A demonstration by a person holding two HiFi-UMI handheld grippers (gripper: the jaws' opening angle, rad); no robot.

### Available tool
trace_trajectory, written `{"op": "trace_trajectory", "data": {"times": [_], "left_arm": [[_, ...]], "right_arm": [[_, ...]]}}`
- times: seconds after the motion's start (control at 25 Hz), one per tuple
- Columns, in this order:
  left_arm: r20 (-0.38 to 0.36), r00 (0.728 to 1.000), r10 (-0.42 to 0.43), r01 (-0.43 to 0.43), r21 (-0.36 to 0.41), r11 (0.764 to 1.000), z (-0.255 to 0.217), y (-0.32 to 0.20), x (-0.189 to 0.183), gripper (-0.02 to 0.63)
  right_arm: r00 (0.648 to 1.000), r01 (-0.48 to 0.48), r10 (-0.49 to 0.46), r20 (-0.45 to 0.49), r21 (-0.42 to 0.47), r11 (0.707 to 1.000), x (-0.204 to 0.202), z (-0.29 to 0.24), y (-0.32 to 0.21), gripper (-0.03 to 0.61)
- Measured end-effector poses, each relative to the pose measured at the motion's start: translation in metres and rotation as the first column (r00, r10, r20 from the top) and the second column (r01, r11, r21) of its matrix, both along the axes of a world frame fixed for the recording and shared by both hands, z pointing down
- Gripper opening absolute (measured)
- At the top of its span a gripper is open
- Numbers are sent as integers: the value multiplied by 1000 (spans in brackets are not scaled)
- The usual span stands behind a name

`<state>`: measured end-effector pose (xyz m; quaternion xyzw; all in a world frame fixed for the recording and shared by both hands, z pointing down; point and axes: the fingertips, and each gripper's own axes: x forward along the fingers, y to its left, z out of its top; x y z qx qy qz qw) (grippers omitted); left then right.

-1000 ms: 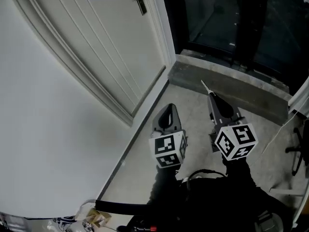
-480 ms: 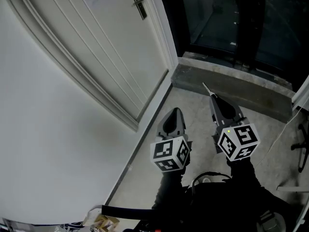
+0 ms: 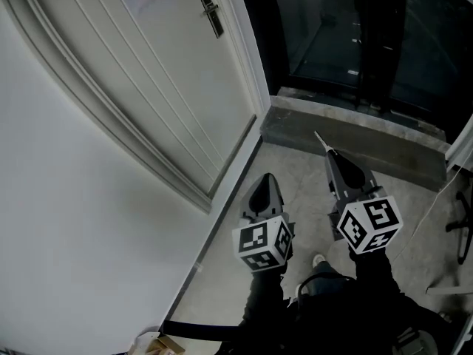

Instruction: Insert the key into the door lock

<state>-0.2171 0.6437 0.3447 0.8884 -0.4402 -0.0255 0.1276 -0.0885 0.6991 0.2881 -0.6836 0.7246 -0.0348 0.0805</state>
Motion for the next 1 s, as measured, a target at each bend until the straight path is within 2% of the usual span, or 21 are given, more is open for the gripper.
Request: {"op": "trace_trajectory", "data": {"times": [0.32, 0.68, 1.0], "left_arm": [[-10, 999, -31, 31, 9, 999, 0, -58, 21, 2], [-5, 998, -63, 63, 30, 998, -17, -144, 76, 2], [-5, 996, -89, 89, 37, 995, -19, -200, 118, 2]], "right_arm": [[1000, 17, -17, -13, 25, 1000, 22, -4, -59, 12], [999, 42, -41, -24, 30, 999, 80, -17, -144, 12], [997, 68, -67, -33, 20, 997, 120, -14, -202, 12]]}}
